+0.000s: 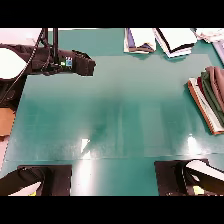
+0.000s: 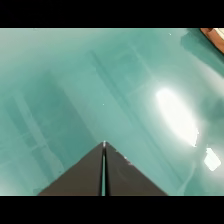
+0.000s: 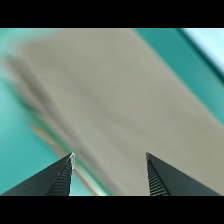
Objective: Fold the shirts.
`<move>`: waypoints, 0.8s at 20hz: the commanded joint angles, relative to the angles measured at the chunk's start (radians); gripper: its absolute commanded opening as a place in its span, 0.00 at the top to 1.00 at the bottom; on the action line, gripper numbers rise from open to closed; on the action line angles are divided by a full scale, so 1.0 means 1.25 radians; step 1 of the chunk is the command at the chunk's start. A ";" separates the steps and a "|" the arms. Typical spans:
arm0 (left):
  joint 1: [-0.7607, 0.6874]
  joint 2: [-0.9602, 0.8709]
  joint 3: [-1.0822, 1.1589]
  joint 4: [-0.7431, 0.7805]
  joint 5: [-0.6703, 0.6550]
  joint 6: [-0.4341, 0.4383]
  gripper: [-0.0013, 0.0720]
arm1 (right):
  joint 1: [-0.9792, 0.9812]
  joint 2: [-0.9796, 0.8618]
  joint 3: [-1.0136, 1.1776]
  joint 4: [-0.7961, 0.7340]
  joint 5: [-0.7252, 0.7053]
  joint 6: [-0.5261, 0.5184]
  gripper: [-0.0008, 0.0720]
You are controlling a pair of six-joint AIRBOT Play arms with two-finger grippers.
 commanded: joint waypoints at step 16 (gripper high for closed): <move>0.000 0.000 0.000 0.000 0.017 -0.001 0.95 | 0.913 -0.001 0.001 0.114 -0.105 -0.025 0.97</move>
